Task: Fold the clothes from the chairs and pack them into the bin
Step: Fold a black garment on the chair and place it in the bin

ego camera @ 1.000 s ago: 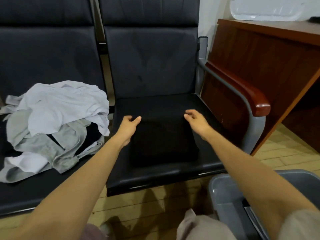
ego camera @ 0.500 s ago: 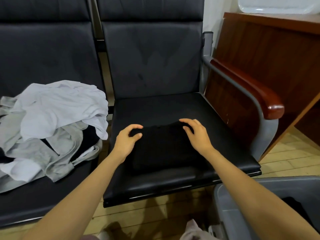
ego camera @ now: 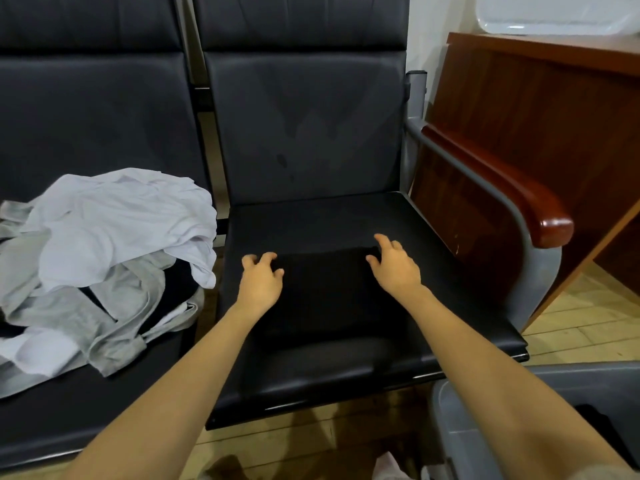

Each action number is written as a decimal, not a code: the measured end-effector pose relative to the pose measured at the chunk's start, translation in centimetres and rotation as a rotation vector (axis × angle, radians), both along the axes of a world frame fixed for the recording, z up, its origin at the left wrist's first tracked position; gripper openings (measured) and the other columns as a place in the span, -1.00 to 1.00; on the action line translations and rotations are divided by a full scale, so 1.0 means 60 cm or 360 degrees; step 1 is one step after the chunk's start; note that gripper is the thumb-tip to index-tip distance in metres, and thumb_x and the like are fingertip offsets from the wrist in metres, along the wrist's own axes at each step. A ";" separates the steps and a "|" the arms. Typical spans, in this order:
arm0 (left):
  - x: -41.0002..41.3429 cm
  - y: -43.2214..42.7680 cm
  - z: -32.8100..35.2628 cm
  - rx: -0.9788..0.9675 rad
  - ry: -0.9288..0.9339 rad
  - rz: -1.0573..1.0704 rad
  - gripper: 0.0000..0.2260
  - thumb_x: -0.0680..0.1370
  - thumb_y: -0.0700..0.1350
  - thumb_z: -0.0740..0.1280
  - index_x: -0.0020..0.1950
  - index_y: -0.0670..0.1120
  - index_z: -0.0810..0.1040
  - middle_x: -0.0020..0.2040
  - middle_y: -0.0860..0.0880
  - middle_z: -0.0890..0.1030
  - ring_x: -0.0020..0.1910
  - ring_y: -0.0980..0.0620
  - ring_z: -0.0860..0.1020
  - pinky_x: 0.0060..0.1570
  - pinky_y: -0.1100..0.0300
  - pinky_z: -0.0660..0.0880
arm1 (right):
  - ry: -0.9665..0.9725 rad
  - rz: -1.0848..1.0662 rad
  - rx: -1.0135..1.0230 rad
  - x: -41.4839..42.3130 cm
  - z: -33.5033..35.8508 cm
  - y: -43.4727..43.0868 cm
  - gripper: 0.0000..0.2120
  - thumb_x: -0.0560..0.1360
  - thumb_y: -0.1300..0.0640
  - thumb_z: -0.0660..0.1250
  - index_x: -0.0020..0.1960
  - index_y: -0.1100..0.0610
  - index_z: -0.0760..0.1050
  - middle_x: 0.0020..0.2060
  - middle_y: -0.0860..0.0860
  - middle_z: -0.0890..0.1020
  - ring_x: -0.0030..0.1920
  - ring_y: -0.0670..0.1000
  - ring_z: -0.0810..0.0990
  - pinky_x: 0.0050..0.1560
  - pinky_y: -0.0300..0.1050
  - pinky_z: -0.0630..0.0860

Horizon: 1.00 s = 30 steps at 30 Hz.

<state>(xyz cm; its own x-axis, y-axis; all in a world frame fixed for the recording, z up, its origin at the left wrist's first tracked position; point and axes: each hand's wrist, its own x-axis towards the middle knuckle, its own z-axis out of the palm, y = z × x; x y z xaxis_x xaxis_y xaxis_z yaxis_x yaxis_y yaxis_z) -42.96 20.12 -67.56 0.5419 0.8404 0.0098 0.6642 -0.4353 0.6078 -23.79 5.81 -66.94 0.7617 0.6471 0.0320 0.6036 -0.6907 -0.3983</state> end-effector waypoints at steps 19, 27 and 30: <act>-0.108 -0.145 -0.029 0.0284 0.0500 -0.0488 -0.53 0.68 0.07 -0.04 0.58 0.01 -0.03 0.58 -0.03 -0.06 0.54 -0.07 0.01 0.47 -0.03 -0.01 | 0.0105 0.0290 0.0061 -0.130 -0.039 -0.137 -0.51 0.63 -0.05 0.14 0.52 0.05 0.20 0.52 0.05 0.18 0.53 0.09 0.06 0.49 -0.02 0.09; -0.141 -0.169 0.027 -0.0158 0.0520 0.0166 -0.44 0.52 0.25 0.28 0.24 -0.20 0.50 0.38 -0.18 0.30 0.38 -0.22 0.21 0.36 -0.04 0.18 | 0.0254 -0.0191 -0.0040 -0.179 -0.006 -0.190 -0.56 0.58 -0.05 0.27 0.41 0.05 0.35 0.29 0.14 0.43 0.29 0.17 0.40 0.20 0.02 0.41; -0.138 -0.187 0.053 -0.0326 0.0133 -0.0001 -0.56 0.49 0.15 0.38 0.17 -0.18 0.52 0.24 -0.14 0.51 0.24 -0.17 0.44 0.24 -0.02 0.39 | 0.0457 -0.0259 0.0094 -0.195 0.002 -0.209 -0.60 0.58 0.06 0.30 0.37 0.11 0.34 0.21 0.17 0.48 0.11 0.16 0.54 -0.02 -0.03 0.48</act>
<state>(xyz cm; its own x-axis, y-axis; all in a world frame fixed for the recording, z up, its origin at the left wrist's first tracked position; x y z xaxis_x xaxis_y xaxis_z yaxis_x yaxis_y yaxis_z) -51.25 8.90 -64.40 0.5344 0.8198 -0.2059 0.7157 -0.3093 0.6262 -35.49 -6.73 -66.80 0.8384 0.5195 -0.1647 0.3445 -0.7395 -0.5784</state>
